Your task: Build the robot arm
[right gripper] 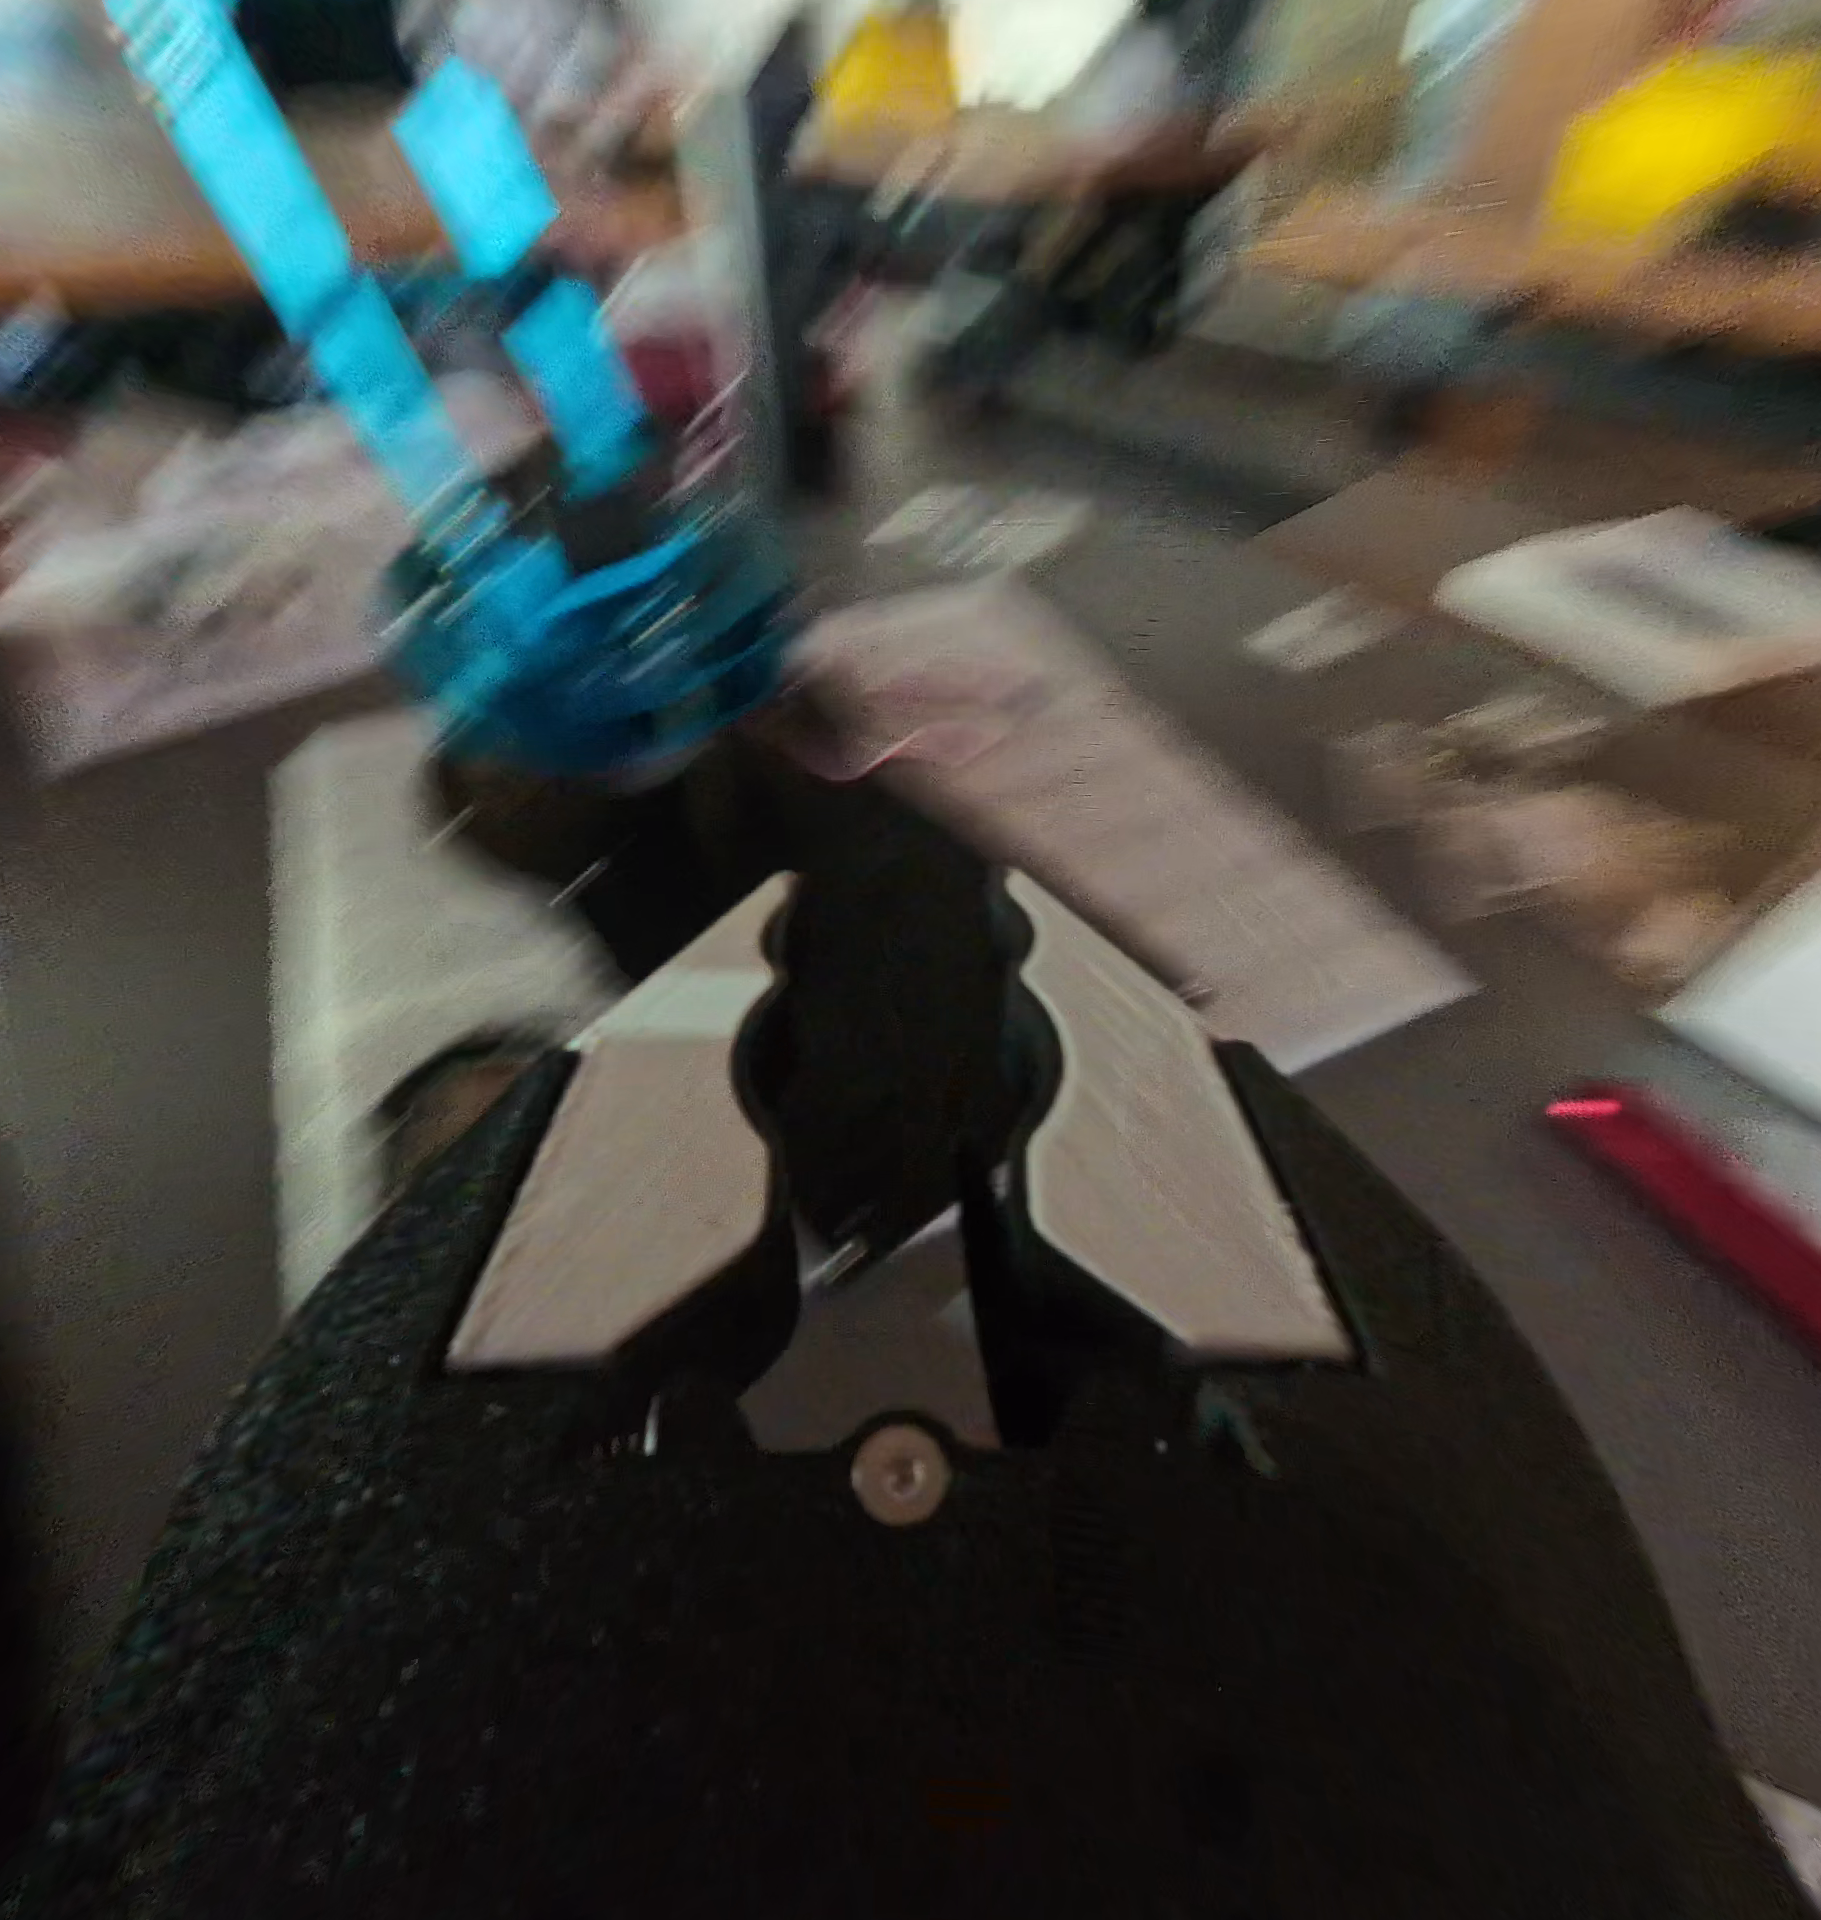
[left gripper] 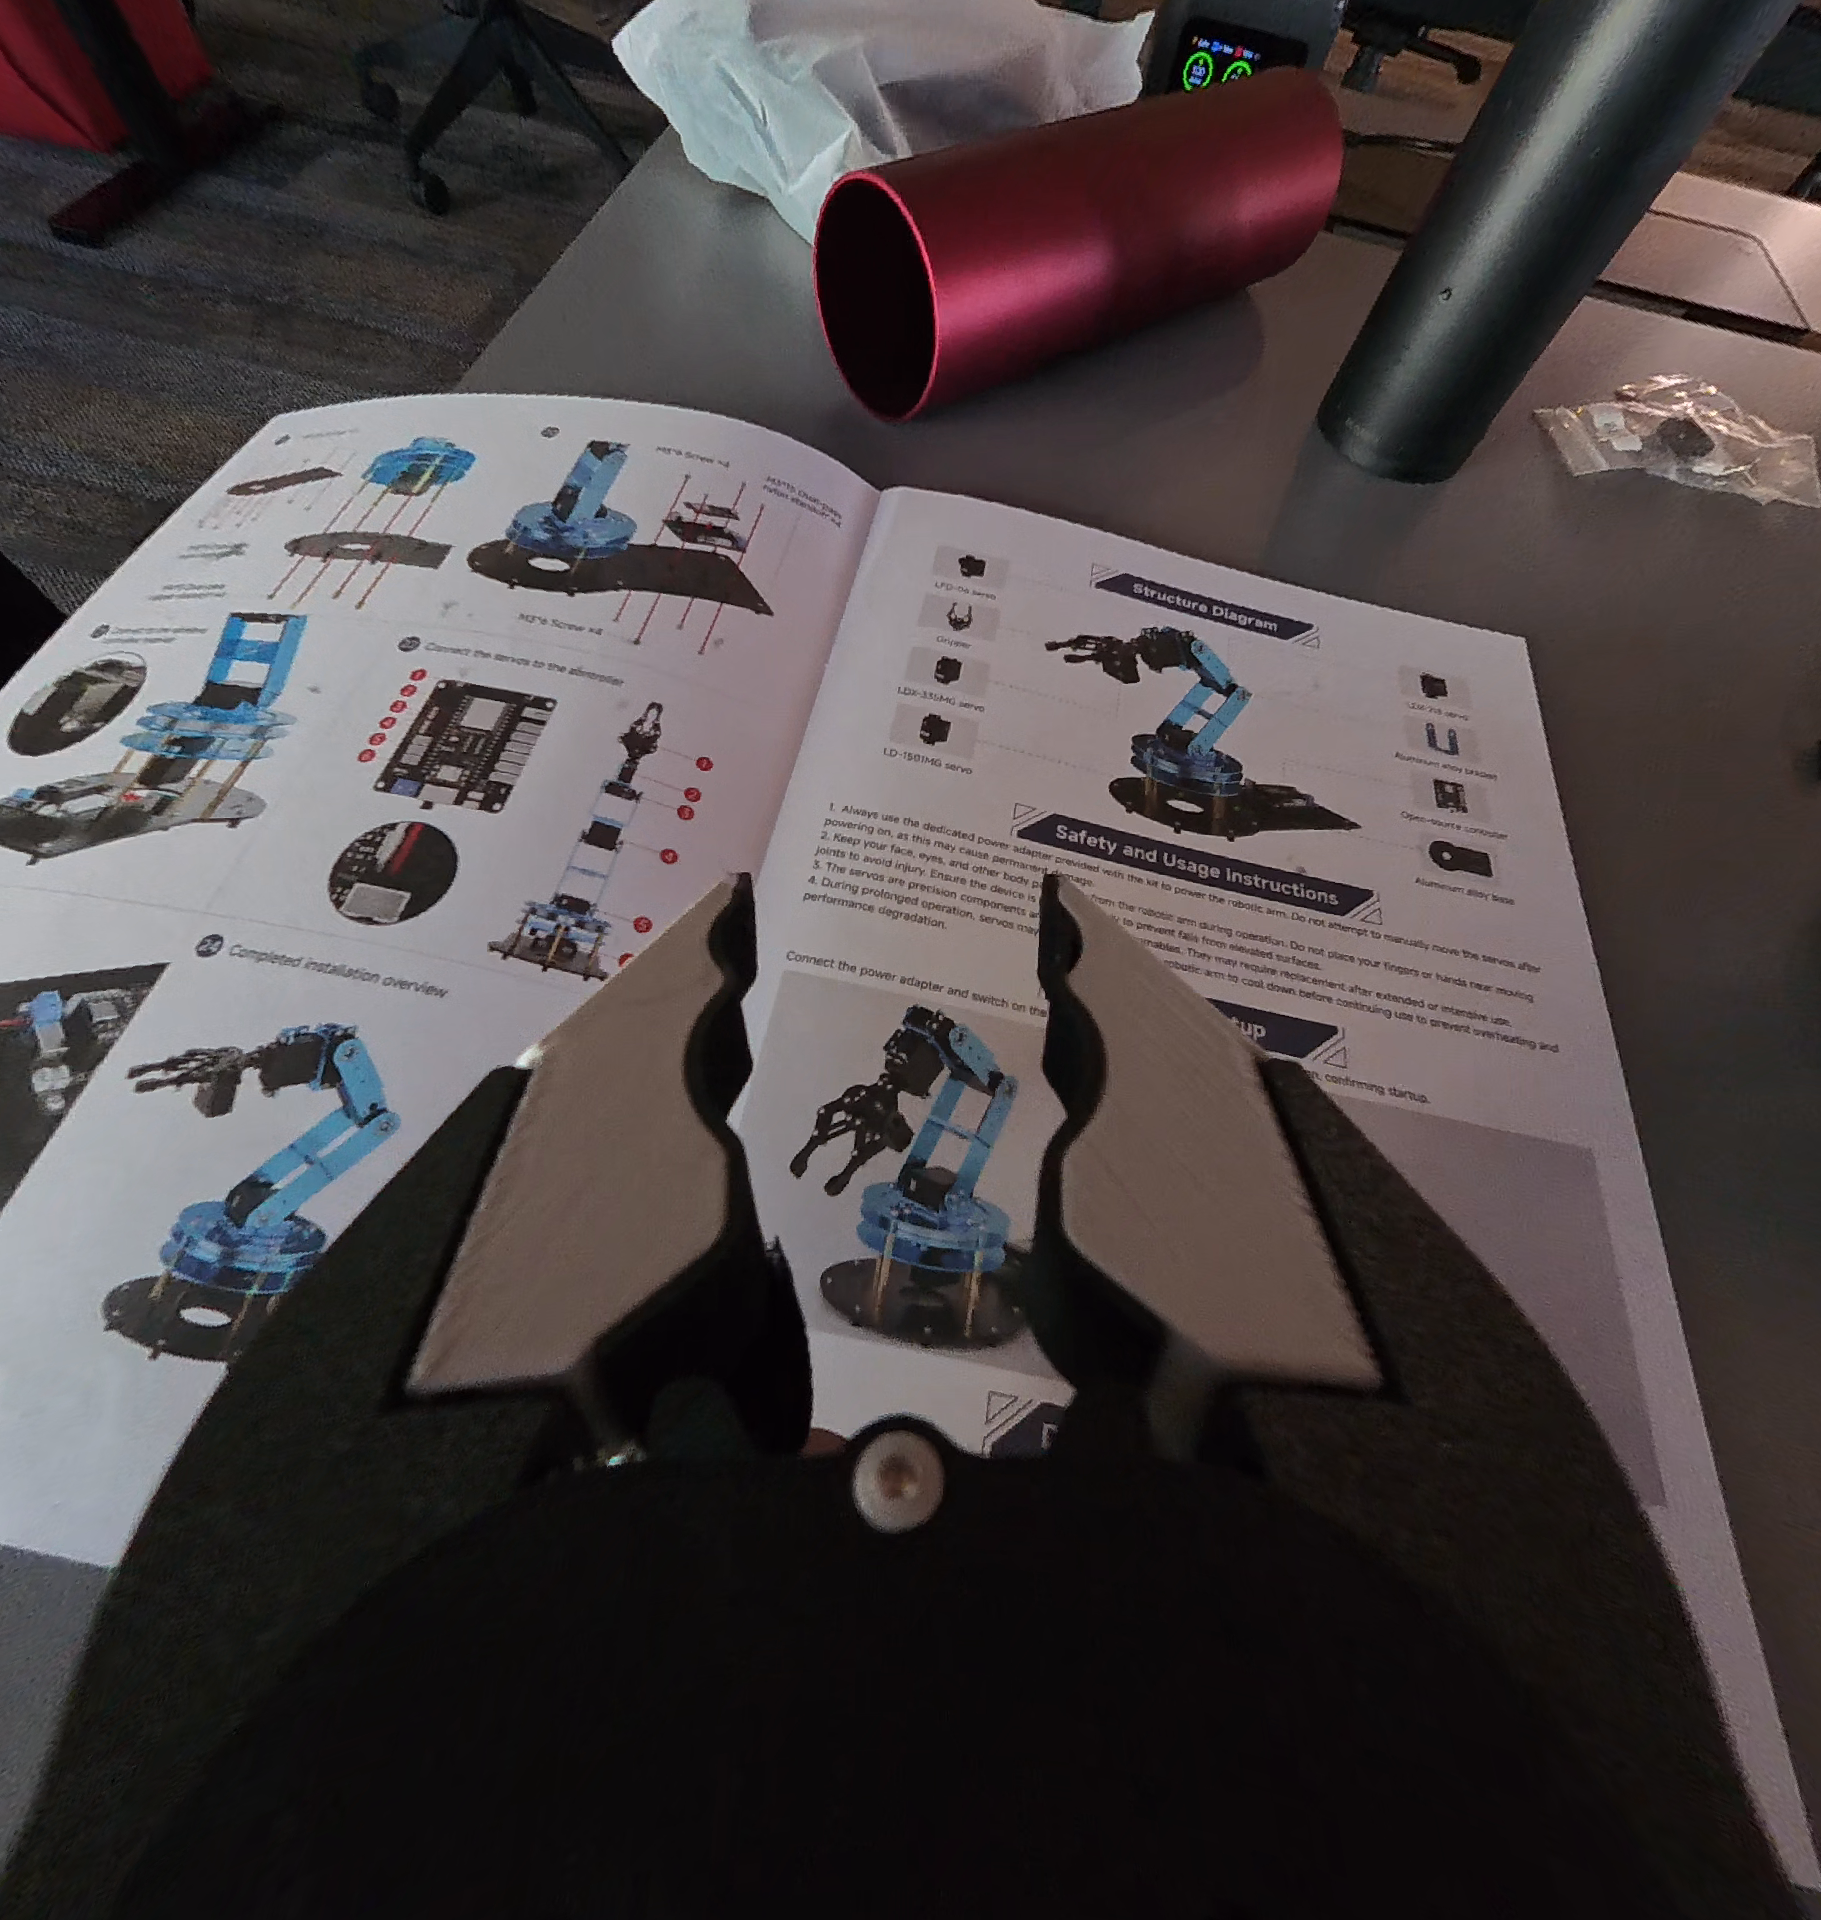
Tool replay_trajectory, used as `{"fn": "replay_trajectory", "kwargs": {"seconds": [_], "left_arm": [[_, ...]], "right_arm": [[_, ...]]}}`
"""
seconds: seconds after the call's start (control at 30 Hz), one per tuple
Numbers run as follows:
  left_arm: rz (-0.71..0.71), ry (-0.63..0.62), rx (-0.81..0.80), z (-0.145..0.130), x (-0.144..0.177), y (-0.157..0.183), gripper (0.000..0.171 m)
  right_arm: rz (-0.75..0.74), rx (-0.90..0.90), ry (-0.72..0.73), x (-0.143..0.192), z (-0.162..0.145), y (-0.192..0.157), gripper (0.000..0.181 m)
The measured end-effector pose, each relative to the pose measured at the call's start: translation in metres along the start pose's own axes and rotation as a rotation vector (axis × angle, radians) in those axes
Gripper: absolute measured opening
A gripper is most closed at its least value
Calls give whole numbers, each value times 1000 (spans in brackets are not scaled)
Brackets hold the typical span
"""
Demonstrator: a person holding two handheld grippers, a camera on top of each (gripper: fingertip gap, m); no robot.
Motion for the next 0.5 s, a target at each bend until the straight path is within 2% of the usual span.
{"fn": "replay_trajectory", "kwargs": {"seconds": [0.03, 0.07, 0.1, 0.17, 0.27, 0.33, 0.4, 0.5], "left_arm": [[6, 3, -1, 0, 1, 0, 54], [27, 6, -1, 0, 1, -1, 54], [50, 7, -3, 0, 1, -3, 54], [62, -8, -24, 0, 0, -1, 54], [71, -27, -53, -2, -2, 1, 54], [69, -28, -58, -2, -2, 2, 54], [65, -24, -51, -1, -2, 2, 54], [55, -21, -39, -1, -1, 1, 54]], "right_arm": [[142, 61, -150, 7, -7, -25, 44], [203, 122, -241, 15, -11, -44, 45], [223, 170, -273, 22, -12, -57, 46], [234, 214, -276, 28, -12, -72, 35], [255, 174, -387, 28, -33, -77, 43], [242, 156, -402, 23, -43, -77, 43], [264, 140, -405, 21, -49, -80, 33], [262, 147, -406, 18, -51, -79, 30]]}}
Point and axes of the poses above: each gripper's, where its closed fingertips meet, x back along the fingers, z out of its top, y = z × x across the jaws, the point moved 6 cm from there along x, back along the fingers, and after that the axes turned 4 degrees about -z, right-handed, at the moved point
